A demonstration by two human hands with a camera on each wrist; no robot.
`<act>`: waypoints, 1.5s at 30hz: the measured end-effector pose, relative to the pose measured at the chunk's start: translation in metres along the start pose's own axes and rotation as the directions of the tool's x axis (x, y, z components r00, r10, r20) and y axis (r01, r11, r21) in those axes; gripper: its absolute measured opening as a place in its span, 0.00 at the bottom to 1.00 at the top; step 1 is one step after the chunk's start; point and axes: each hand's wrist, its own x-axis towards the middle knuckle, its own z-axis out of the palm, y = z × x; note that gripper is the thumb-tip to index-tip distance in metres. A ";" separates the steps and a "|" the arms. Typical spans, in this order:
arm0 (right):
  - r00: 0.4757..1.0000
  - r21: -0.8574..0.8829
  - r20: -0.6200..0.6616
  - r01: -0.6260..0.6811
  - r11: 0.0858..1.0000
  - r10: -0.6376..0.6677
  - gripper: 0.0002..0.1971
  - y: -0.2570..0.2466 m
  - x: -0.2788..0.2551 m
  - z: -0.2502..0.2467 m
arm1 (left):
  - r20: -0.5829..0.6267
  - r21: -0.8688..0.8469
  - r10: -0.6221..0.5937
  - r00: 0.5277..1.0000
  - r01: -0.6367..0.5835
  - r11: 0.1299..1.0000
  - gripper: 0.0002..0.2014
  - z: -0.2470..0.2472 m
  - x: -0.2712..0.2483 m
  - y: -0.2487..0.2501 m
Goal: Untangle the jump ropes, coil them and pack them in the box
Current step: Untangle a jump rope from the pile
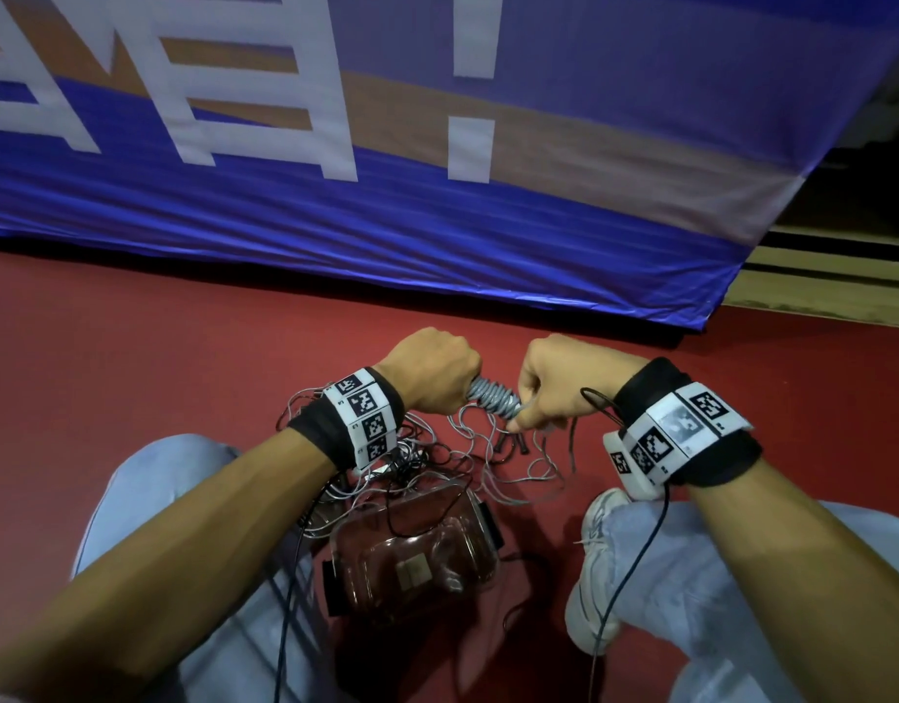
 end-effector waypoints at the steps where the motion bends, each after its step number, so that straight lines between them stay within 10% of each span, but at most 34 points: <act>1: 1.000 0.016 0.026 -0.004 1.000 0.004 0.19 0.001 0.000 -0.001 | -0.001 0.007 0.017 1.000 -0.017 1.000 0.09 -0.001 0.000 0.001; 8: 0.992 0.032 0.080 -0.098 0.995 0.095 0.34 0.008 -0.003 -0.003 | -0.028 0.099 0.148 0.989 -0.145 0.985 0.09 -0.007 0.000 0.000; 20: 0.987 0.318 0.154 0.003 0.948 -0.055 0.31 0.002 0.000 -0.006 | -0.393 0.031 0.211 0.895 -0.216 0.976 0.13 -0.004 -0.005 -0.027; 32: 0.933 0.783 0.137 0.104 0.613 -0.333 0.19 0.000 0.013 0.002 | -0.581 -0.190 0.036 0.813 -0.179 0.965 0.06 0.003 -0.022 -0.047; 45: 0.901 0.984 0.004 0.074 0.161 -0.434 0.27 0.004 0.020 0.003 | -0.555 -0.540 -0.372 0.744 0.018 0.841 0.05 -0.001 -0.024 -0.042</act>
